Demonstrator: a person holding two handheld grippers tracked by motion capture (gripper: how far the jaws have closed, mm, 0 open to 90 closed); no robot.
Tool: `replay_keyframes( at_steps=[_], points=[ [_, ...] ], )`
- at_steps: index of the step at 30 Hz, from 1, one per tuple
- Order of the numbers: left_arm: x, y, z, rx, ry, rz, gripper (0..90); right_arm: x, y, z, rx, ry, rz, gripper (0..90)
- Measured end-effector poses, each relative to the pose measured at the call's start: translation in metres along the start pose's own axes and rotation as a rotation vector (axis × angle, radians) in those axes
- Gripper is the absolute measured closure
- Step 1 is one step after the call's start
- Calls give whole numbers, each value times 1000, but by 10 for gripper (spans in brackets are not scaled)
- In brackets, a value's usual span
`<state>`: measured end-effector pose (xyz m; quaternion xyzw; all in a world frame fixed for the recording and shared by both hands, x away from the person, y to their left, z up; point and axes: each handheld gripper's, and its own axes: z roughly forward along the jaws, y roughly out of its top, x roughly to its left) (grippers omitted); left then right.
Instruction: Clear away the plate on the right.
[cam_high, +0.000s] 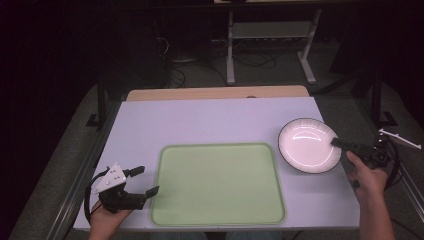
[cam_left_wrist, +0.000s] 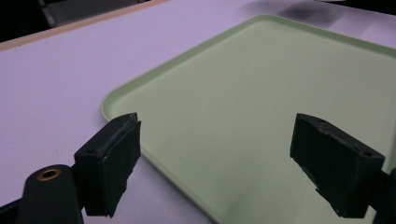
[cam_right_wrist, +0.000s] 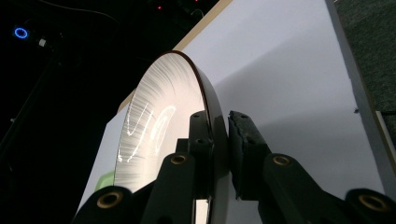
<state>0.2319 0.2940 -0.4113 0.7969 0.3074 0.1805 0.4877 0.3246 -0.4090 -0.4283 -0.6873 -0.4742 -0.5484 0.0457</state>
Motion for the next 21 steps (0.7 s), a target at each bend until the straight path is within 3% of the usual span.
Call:
replay_keyframes(
  at_steps=[8,10,18,21],
  points=[
    [0,0,0,2,0,3,159,10,0,-6,23,19,-45,794],
    [-1,0,1,3,1,2,159,20,0,-6,37,24,-83,793],
    [0,0,-1,-2,4,-1,159,40,-7,-4,63,95,-137,793],
    [0,0,-1,-1,3,0,159,47,-11,-4,71,88,-160,792]
  ],
)
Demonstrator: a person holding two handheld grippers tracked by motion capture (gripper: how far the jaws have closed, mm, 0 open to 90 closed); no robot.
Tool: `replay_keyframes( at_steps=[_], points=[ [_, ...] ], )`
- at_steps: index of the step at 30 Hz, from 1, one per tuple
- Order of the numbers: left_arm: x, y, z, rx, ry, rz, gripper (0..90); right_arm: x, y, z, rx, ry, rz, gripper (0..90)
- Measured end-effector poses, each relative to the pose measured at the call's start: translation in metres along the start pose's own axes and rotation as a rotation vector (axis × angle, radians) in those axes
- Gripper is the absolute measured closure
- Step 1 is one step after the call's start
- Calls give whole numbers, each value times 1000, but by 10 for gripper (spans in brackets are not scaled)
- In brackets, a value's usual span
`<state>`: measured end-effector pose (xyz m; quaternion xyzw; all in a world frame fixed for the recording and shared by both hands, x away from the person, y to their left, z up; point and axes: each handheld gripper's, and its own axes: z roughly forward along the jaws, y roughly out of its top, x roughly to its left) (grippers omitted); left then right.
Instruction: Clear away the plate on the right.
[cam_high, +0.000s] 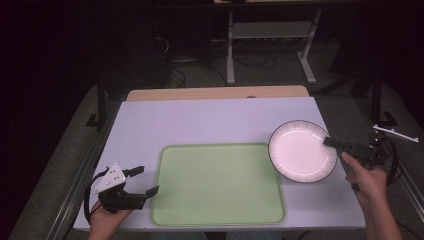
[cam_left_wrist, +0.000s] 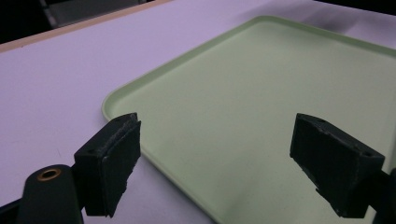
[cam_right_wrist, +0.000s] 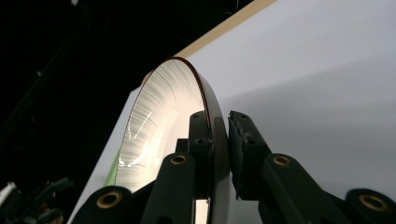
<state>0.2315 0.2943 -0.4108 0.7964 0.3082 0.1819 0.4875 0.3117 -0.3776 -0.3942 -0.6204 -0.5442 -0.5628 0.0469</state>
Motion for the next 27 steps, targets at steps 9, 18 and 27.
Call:
replay_keyframes(
  at_steps=[9,18,27],
  points=[
    [0,0,1,0,1,3,159,24,-8,2,22,22,-42,790],
    [0,0,0,-1,2,-1,159,54,-9,14,5,72,-71,790],
    [0,0,0,-3,3,-3,159,95,-4,33,34,118,-123,788]
  ],
)
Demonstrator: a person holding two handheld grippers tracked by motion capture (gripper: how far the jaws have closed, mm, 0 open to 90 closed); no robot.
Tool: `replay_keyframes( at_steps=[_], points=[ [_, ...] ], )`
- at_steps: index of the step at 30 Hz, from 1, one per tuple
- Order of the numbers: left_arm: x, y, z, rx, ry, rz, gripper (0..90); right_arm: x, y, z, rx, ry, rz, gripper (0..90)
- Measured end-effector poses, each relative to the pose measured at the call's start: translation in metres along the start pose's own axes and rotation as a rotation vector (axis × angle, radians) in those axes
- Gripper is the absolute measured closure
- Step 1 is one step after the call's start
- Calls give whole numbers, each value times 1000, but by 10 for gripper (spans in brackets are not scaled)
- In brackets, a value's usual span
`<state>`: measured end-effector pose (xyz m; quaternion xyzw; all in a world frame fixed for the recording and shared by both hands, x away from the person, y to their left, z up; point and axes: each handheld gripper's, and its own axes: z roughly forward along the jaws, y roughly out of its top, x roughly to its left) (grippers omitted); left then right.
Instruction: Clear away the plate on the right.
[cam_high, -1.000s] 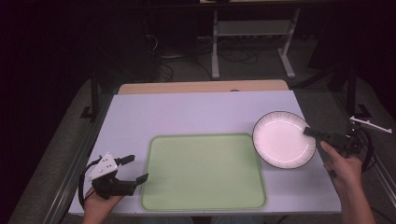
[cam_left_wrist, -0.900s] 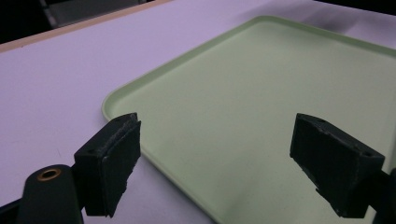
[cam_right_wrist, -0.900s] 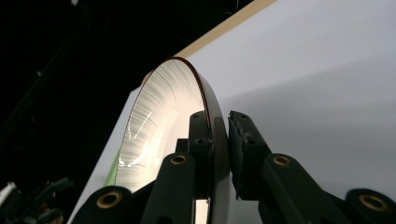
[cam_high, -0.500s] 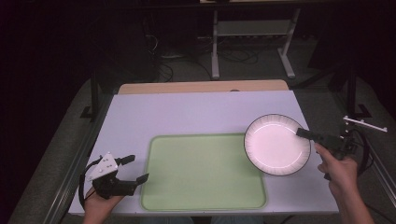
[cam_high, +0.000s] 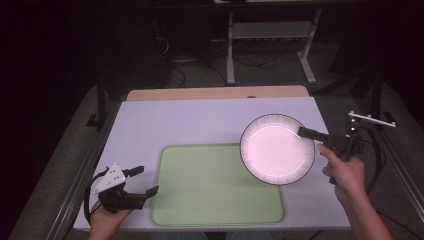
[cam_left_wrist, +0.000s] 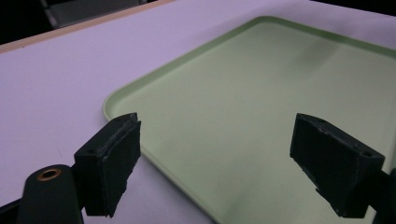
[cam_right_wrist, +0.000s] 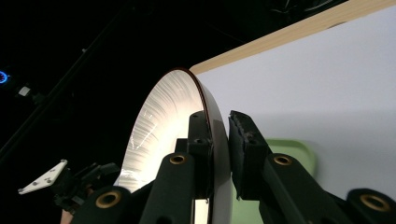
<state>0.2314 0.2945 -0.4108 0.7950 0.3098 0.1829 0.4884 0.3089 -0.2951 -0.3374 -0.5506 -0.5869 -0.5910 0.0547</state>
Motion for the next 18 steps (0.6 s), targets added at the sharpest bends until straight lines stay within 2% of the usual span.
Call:
replay_keyframes(
  at_steps=[7,12,18],
  points=[
    [0,0,0,-2,0,-1,159,15,2,15,22,24,-12,783],
    [0,0,0,-2,0,-1,159,30,3,32,61,55,-29,781],
    [0,0,-1,-3,0,-2,159,41,4,47,70,73,-41,779]
  ],
)
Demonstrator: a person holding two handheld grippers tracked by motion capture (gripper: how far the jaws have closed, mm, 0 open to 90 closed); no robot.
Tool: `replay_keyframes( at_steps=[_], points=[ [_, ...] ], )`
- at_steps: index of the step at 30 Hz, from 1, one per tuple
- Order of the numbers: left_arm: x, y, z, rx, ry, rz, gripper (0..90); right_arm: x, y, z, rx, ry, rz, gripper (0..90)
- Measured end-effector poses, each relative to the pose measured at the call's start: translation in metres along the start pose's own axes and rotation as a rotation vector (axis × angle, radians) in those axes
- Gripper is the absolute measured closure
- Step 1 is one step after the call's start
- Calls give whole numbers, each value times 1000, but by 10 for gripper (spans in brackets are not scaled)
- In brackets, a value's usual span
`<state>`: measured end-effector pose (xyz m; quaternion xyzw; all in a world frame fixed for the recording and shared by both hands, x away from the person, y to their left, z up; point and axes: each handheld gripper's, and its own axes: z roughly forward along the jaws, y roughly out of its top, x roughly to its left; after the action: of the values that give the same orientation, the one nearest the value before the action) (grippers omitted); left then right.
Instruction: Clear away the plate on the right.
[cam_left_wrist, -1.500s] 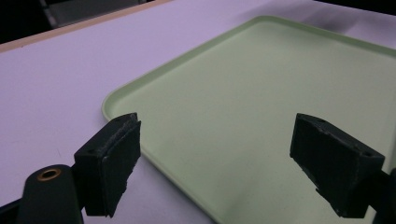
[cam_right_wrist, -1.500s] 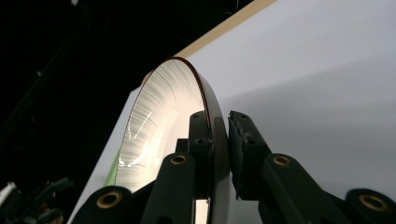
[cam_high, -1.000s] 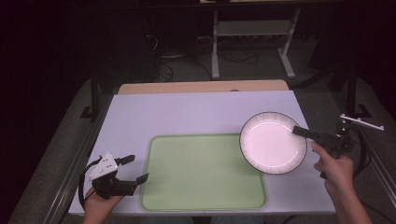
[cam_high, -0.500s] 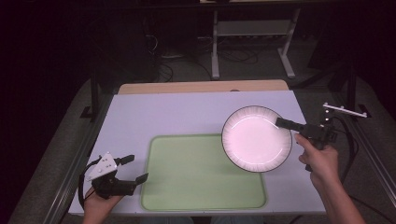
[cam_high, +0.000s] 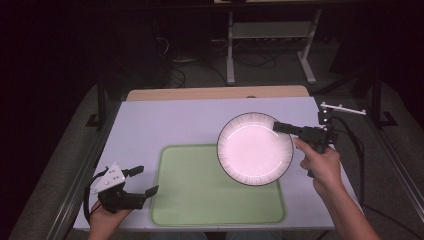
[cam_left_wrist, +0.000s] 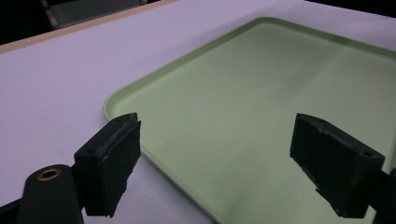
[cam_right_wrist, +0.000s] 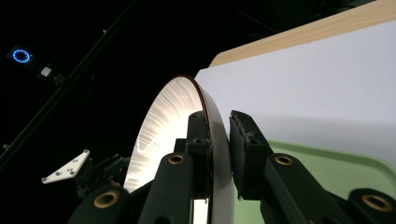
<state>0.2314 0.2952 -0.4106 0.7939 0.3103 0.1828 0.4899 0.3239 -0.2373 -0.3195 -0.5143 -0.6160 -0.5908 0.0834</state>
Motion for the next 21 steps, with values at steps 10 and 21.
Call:
replay_keyframes(
  at_steps=[10,21],
  points=[
    [0,0,0,-2,1,-2,159,14,2,30,34,24,-14,777],
    [1,0,-1,-5,1,-3,159,17,-8,70,80,31,-12,775]
  ],
)
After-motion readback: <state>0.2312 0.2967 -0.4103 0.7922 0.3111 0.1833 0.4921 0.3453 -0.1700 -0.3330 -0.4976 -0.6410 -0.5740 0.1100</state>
